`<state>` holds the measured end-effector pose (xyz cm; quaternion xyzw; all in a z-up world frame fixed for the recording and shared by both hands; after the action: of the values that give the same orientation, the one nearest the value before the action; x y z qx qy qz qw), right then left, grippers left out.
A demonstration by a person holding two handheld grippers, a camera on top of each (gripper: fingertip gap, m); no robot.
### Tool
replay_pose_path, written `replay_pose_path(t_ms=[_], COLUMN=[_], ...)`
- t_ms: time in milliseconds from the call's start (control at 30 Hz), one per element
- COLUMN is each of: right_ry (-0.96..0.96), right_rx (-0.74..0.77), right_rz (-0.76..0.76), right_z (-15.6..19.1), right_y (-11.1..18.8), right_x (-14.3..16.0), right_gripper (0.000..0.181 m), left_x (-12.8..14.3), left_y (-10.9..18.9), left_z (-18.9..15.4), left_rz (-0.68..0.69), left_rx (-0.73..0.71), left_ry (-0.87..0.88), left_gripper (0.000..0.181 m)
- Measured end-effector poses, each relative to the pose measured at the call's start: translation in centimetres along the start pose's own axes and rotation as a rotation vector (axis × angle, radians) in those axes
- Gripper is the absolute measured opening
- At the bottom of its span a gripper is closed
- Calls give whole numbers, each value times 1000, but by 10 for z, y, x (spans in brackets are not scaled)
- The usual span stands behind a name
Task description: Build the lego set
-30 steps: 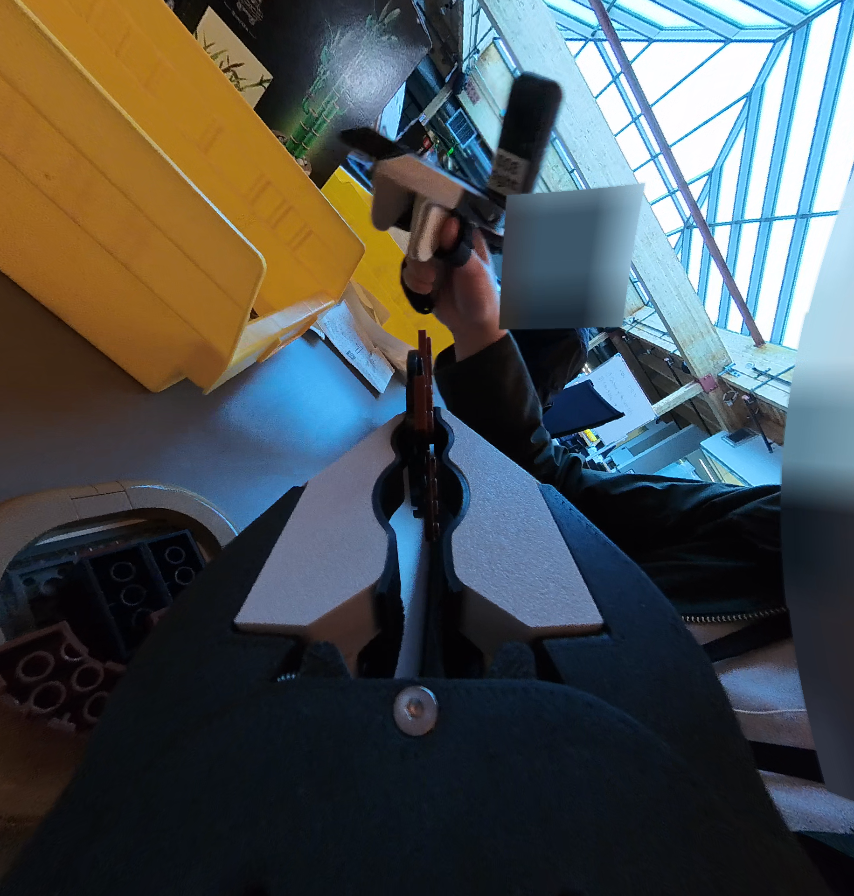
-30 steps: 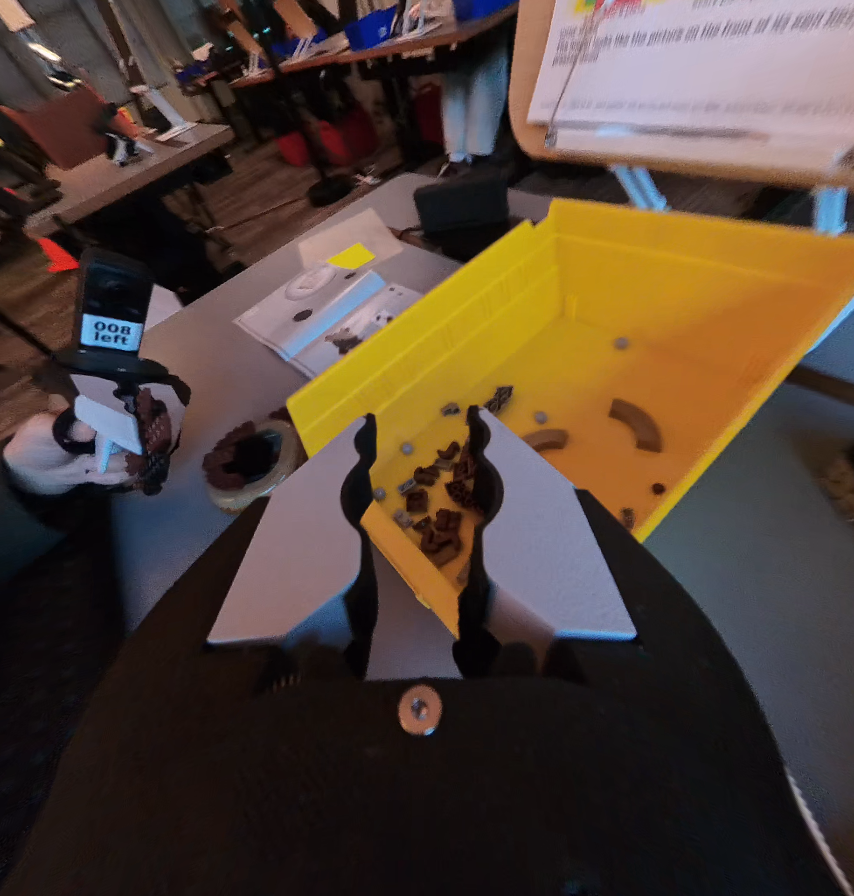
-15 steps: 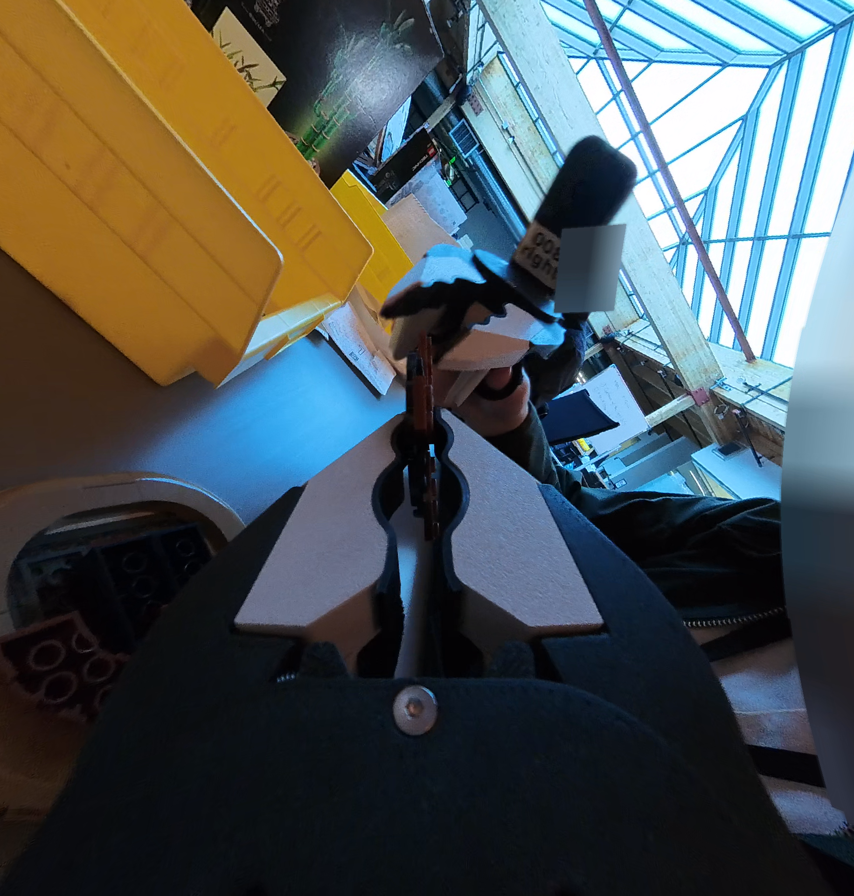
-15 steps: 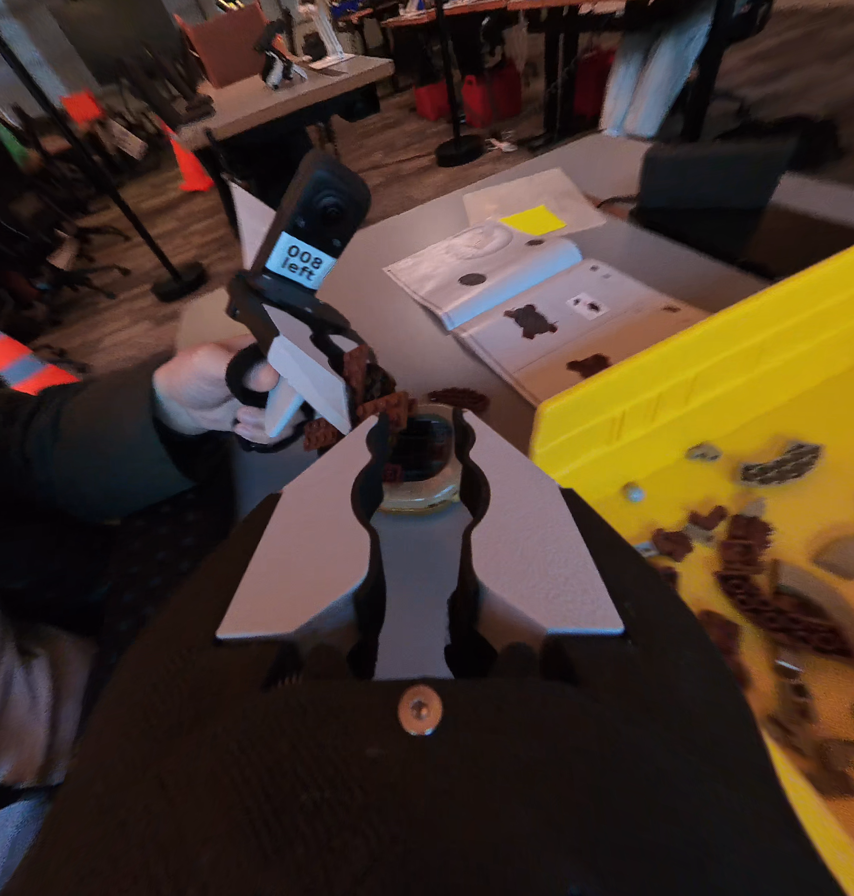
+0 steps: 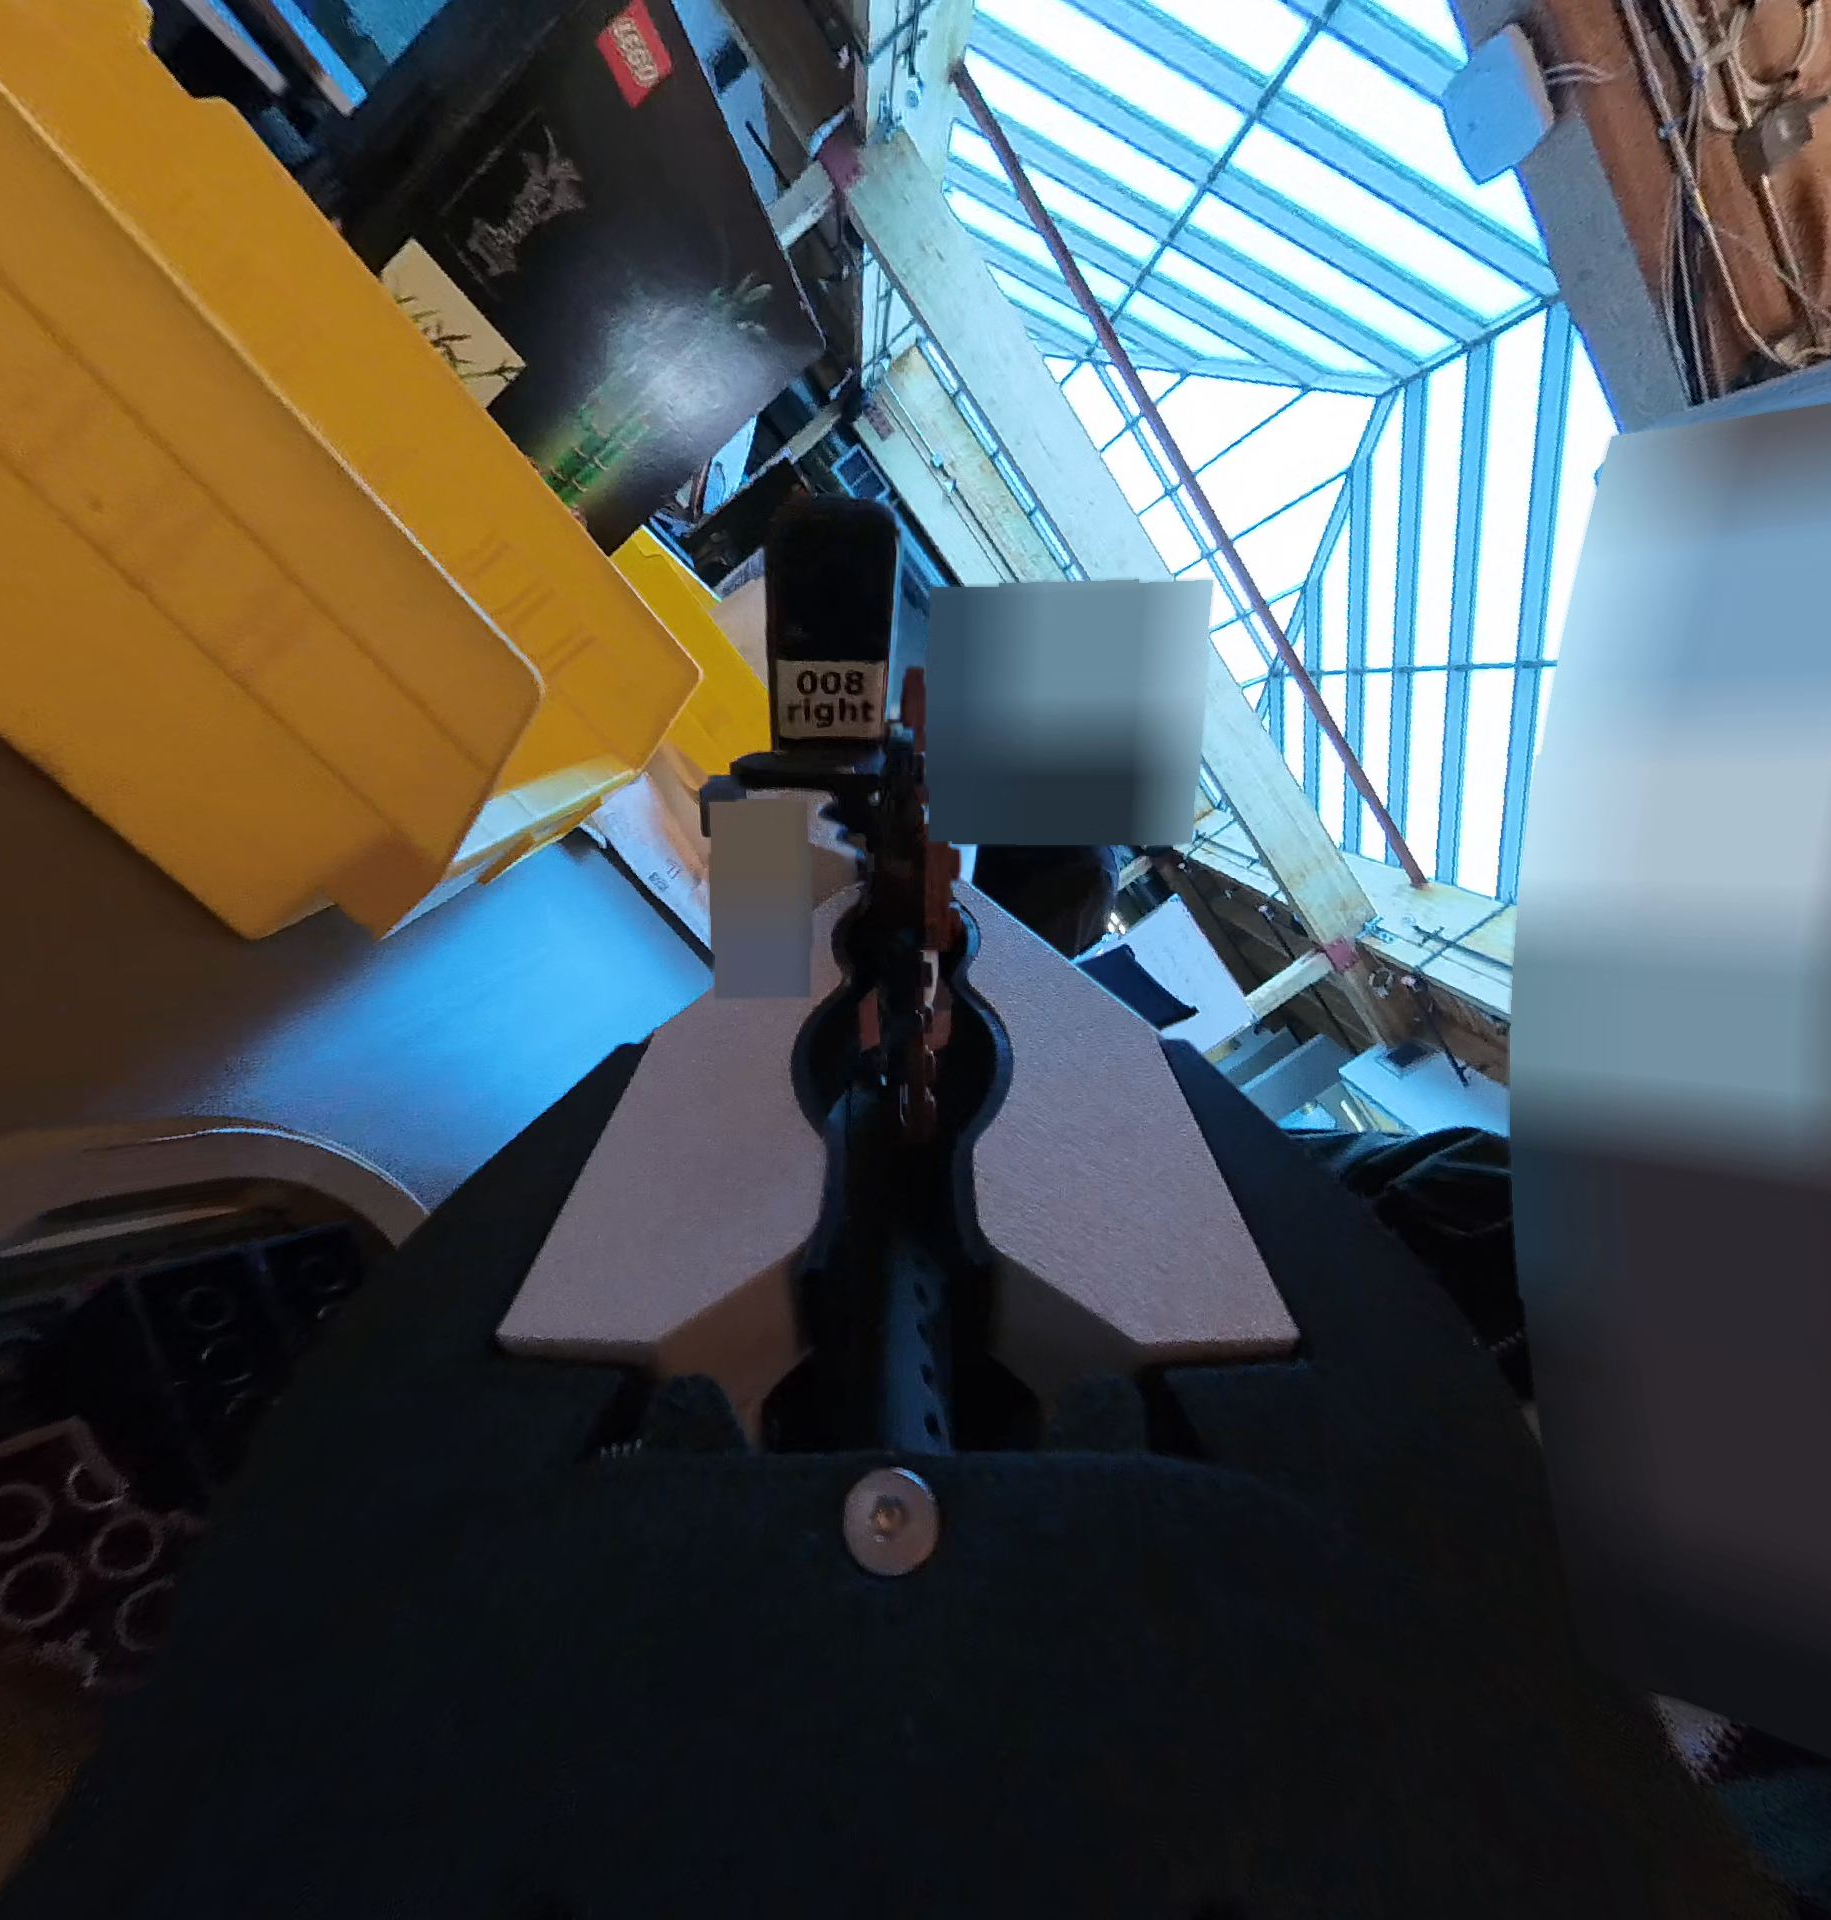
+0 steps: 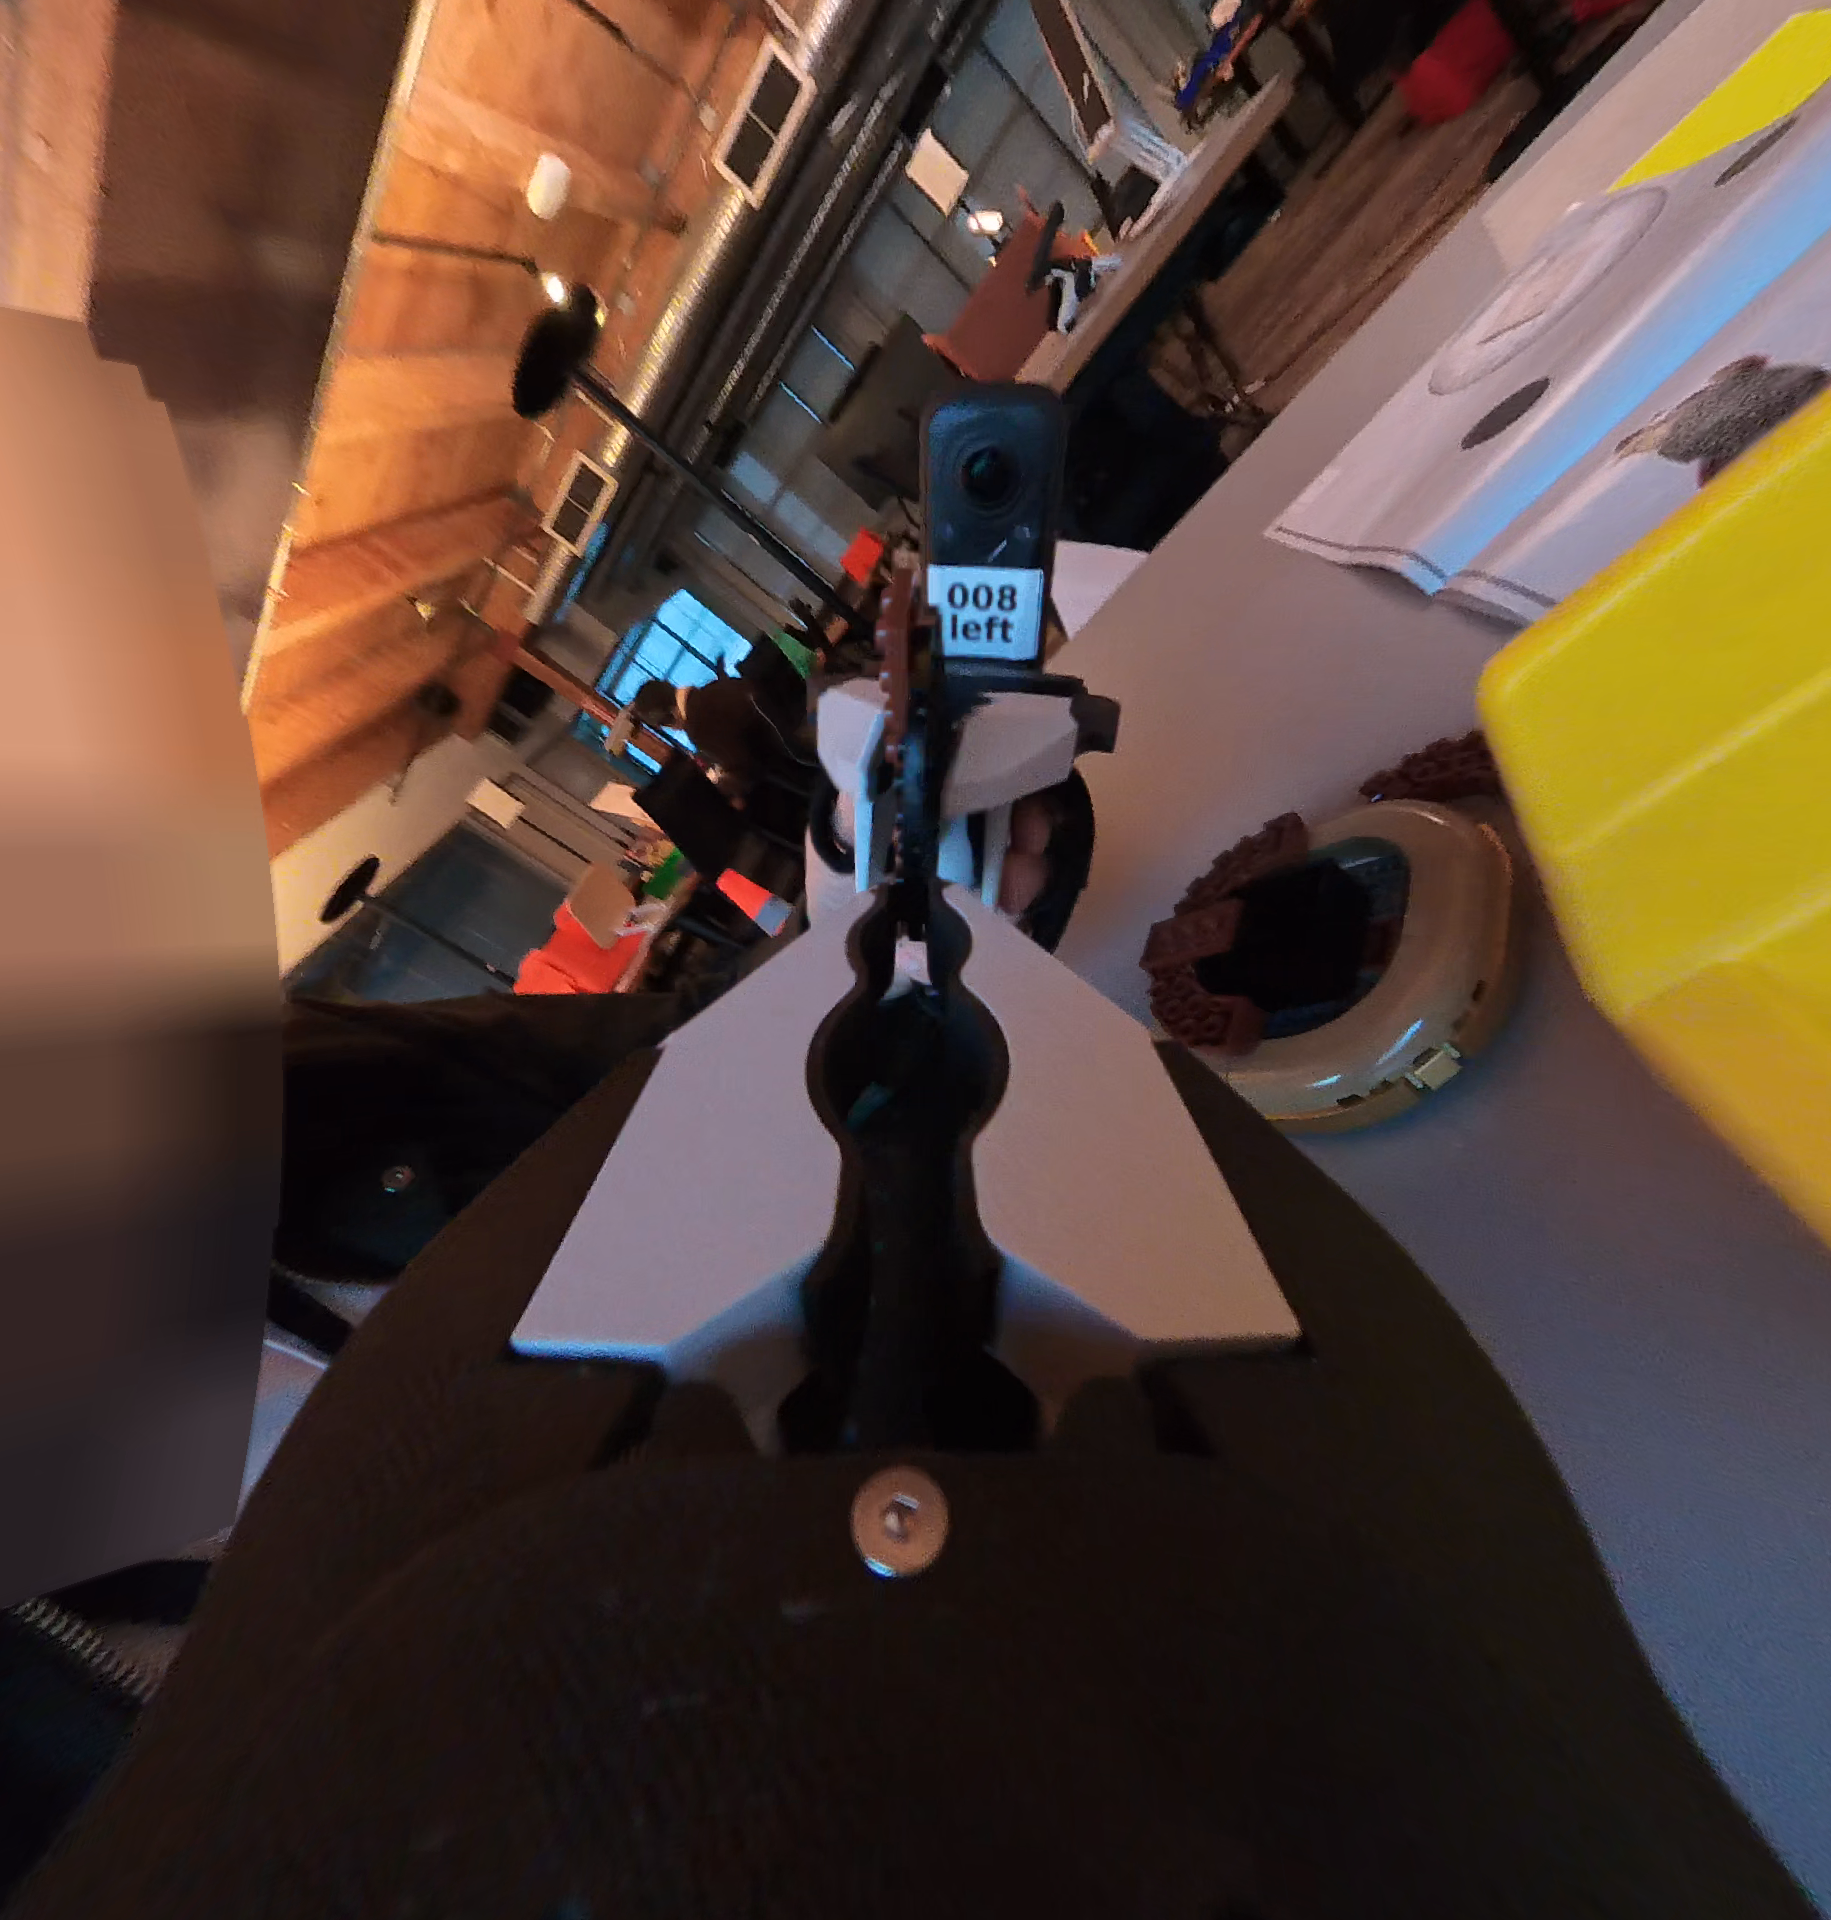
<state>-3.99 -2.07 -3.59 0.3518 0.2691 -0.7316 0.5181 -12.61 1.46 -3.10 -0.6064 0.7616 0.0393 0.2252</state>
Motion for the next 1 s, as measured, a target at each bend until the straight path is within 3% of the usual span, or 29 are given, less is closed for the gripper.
replay_pose_path(t_ms=[233, 333, 433, 500, 567, 700, 1000], right_ry=[-36, 76, 563, 966, 1208, 1315, 1378], right_rx=[-26, 19, 226, 360, 431, 492, 518], right_rz=[-31, -20, -32, 50, 157, 292, 316], right_z=[-1, -2, 6, 19, 25, 19, 22], right_y=[13, 14, 20, 19, 10, -4, -2], right_x=[-8, -11, -25, -22, -11, 4, 4], right_gripper=[2, 4, 25, 24, 22, 5, 6], left_x=[14, 12, 2, 1, 4, 8, 8], left_y=[-9, -7, 1, 3, 1, -2, -3], left_z=[3, 7, 8, 11, 14, 15, 15], left_rz=[116, 103, 18, 11, 26, 48, 40], left_rx=[-36, -70, -45, -34, -53, -65, -50], left_ry=[-31, -26, 36, 81, 82, 81, 97], left_gripper=[9, 7, 7, 6, 7, 6, 6])
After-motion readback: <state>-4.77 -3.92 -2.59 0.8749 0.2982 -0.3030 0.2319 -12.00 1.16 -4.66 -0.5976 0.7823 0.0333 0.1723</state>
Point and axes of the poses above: each gripper's, where its closed fingertips meet, y back along the fingers, x out of its underside, z = x × y across the jaws, the point moved 5 cm from there along y, back along the fingers, and after that the axes turned 13 degrees about y, right-handed, at the moved point
